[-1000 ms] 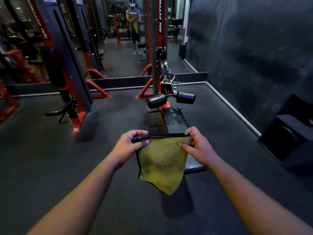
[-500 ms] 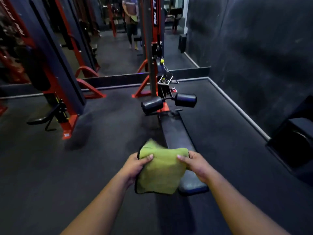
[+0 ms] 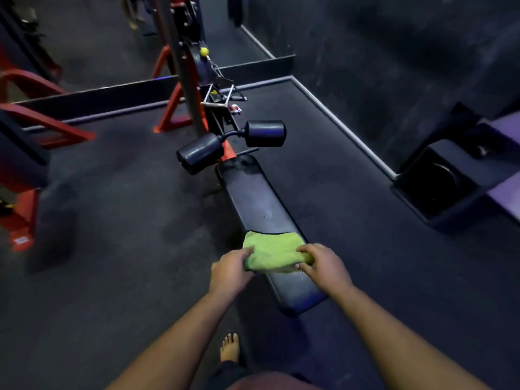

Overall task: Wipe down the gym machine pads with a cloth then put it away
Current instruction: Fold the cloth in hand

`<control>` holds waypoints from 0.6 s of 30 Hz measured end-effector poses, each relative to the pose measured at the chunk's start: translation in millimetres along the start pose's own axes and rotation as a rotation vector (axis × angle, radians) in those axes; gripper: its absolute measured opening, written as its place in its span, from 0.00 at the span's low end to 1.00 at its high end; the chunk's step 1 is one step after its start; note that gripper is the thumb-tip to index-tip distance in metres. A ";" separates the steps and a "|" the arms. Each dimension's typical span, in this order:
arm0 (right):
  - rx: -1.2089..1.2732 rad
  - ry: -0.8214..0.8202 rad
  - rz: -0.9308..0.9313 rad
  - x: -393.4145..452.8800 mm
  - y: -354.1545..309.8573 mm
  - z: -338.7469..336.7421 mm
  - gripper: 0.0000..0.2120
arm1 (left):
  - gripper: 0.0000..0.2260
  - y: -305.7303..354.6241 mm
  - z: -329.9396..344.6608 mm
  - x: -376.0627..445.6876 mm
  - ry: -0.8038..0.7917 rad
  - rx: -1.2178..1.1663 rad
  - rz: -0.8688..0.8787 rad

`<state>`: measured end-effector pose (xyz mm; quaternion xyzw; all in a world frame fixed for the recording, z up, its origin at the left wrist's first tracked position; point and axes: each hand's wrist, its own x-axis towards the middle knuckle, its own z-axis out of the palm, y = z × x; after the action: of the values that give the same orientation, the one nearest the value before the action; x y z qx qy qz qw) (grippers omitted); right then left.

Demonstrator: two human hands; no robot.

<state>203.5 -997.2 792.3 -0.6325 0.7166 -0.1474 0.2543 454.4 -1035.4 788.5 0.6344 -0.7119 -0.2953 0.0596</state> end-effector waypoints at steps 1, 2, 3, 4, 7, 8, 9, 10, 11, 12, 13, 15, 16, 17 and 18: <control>-0.040 0.048 -0.008 6.2 -2.9 -5.0 0.18 | 0.27 4.7 -5.6 9.0 0.041 0.139 0.038; -0.054 0.093 -0.020 14.3 -0.8 -7.0 0.16 | 0.21 4.0 -7.1 19.4 0.081 0.221 0.066; -0.053 0.130 -0.016 28.8 0.0 -9.8 0.15 | 0.17 3.3 -10.2 37.2 0.104 0.241 0.087; -0.012 0.163 -0.009 40.0 1.8 -12.3 0.14 | 0.15 3.7 -12.2 51.9 0.105 0.233 0.102; 0.285 0.179 0.124 67.4 8.8 -19.9 0.09 | 0.14 0.6 -7.6 101.5 0.023 0.075 0.208; 0.364 0.180 0.190 76.2 14.6 -21.6 0.08 | 0.16 2.8 -4.0 116.5 -0.039 -0.018 0.237; 0.434 0.198 0.245 83.3 20.1 -21.4 0.08 | 0.18 5.1 -1.0 126.6 -0.101 -0.133 0.219; 0.485 0.223 0.280 90.9 26.3 -20.5 0.09 | 0.19 8.2 3.3 135.0 -0.157 -0.254 0.172; 0.528 0.246 0.320 100.6 37.1 -17.6 0.10 | 0.17 12.7 12.7 144.6 -0.218 -0.349 0.128; 0.551 0.266 0.354 109.5 48.6 -12.8 0.11 | 0.16 16.8 22.8 151.0 -0.257 -0.420 0.099; 0.549 0.285 0.391 120.6 64.2 -6.7 0.12 | 0.16 20.7 41.1 160.0 -0.289 -0.484 0.070; 0.475 0.294 0.456 132.3 83.7 4.5 0.16 | 0.20 22.1 69.2 164.5 -0.342 -0.567 0.015; 0.428 0.281 0.482 145.3 103.9 14.6 0.17 | 0.21 22.5 95.6 176.4 -0.360 -0.589 -0.023; 0.374 0.260 0.492 156.5 120.1 24.1 0.19 | 0.22 21.2 118.8 185.0 -0.373 -0.593 -0.069; 0.330 0.240 0.489 168.5 139.1 37.8 0.20 | 0.22 19.2 144.9 194.2 -0.389 -0.589 -0.123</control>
<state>96.8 -1136.7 656.9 -0.3700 0.8387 -0.2696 0.2950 334.7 -1167.3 623.1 0.5633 -0.5548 -0.6063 0.0854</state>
